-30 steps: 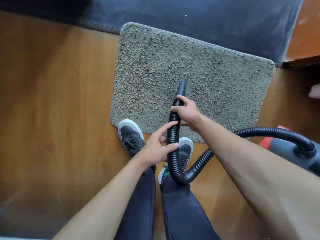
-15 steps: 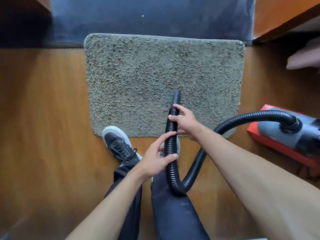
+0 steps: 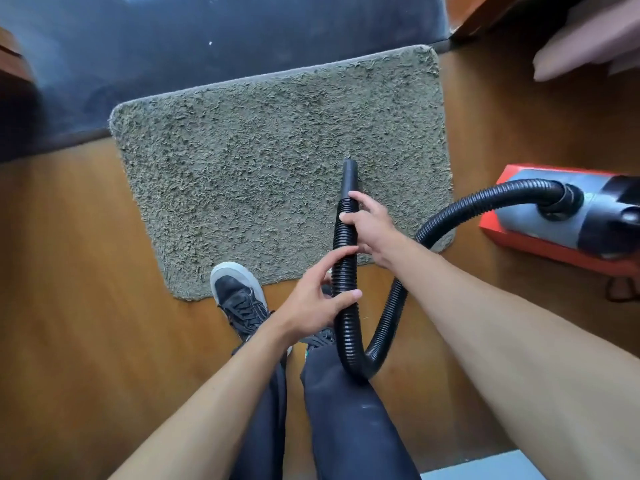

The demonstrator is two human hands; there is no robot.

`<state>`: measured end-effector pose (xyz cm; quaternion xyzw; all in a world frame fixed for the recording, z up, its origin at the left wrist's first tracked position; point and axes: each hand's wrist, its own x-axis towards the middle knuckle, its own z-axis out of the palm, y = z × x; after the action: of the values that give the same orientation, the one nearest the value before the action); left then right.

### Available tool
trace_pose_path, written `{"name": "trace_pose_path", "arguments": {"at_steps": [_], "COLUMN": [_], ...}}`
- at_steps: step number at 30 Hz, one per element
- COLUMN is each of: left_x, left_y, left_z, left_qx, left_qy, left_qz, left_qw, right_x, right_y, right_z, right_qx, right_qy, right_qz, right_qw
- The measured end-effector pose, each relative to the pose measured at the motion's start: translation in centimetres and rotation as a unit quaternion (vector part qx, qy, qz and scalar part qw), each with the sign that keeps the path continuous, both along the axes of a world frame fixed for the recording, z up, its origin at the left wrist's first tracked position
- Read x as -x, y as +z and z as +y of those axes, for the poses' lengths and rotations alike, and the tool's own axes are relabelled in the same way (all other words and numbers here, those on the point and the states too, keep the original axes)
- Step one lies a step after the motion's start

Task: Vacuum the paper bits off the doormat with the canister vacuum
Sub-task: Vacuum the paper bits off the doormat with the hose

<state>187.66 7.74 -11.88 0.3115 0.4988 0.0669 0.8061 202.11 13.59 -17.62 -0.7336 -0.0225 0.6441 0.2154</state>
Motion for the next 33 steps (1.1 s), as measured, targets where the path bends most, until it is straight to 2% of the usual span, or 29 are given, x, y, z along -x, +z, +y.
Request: {"name": "trace_pose_path", "arguments": {"at_steps": [9, 17, 27, 33], "left_x": [-2.7, -2.9, 3.0, 6.6], "left_y": [0.0, 0.4, 2.5, 4.7], "left_z": [0.6, -0.4, -1.9, -2.6], "left_qx": [0.035, 0.054, 0.118, 0.105], "left_qy": [-0.119, -0.145, -0.072, 0.007], "left_qz": [0.009, 0.005, 0.041, 0.055], "left_qw": [0.992, 0.988, 0.990, 0.993], "right_x": [-4.0, -4.3, 2.5, 8.0], "right_y": [0.5, 0.7, 0.7, 1.1], "right_z": [-3.4, -5.8, -6.1, -3.7], "right_qx": [0.030, 0.049, 0.054, 0.029], "right_qy": [-0.092, -0.111, -0.002, 0.133], "right_qz": [-0.032, -0.037, -0.012, 0.038], "right_qw": [0.995, 0.992, 0.998, 0.990]}}
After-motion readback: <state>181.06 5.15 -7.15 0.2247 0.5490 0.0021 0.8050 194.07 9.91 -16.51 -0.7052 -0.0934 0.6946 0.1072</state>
